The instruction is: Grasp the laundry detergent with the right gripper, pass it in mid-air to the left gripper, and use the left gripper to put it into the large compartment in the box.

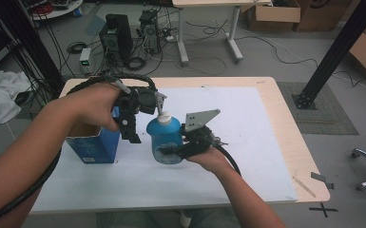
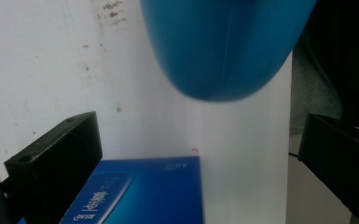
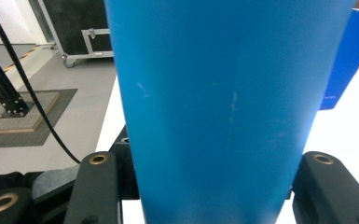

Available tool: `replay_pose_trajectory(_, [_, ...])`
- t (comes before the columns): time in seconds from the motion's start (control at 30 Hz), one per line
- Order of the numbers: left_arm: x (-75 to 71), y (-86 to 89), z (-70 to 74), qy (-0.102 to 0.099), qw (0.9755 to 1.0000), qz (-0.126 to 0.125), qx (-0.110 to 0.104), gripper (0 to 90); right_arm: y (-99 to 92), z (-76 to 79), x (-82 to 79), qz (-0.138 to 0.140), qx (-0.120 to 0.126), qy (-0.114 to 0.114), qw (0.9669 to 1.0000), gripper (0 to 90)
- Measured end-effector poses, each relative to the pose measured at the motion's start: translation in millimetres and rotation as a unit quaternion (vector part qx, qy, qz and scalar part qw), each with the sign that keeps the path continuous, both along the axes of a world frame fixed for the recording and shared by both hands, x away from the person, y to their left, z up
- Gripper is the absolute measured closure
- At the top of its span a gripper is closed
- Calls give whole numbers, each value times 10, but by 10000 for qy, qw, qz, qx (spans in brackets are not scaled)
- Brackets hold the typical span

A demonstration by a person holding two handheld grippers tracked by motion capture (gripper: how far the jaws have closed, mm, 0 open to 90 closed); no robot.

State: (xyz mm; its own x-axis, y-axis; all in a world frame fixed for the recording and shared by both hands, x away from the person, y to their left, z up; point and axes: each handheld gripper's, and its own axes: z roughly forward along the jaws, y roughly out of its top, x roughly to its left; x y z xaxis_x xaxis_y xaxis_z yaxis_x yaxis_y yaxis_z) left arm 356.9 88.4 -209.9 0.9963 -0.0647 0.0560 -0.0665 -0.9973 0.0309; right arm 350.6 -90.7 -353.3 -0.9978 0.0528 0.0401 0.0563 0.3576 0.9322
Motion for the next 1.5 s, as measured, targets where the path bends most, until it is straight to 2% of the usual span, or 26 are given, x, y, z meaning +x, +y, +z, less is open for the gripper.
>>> replay_pose_trajectory(0.13, [-4, -4, -23, 29, 10000, 16, -39, 1, 174, -44, 20, 62, -11, -38, 10000, 457])
replay_pose_trajectory(0.47, [-30, 19, -136, 142, 9998, 49, -136, 1, 436, -163, 34, 136, 24, -100, 9999, 457])
replay_pose_trajectory(0.67, [-55, 13, -226, 206, 9998, 51, -68, 1, 540, -203, 24, 129, 57, -135, 9998, 457])
replay_pose_trajectory(0.9, [-65, 23, -257, 194, 9997, 65, -118, 8, 582, -187, 2, 163, 211, -210, 9994, 457])
replay_pose_trajectory(1.5, [-72, 16, -272, 133, 9998, 77, -91, 117, 581, -206, 1, 130, 235, -209, 9994, 458])
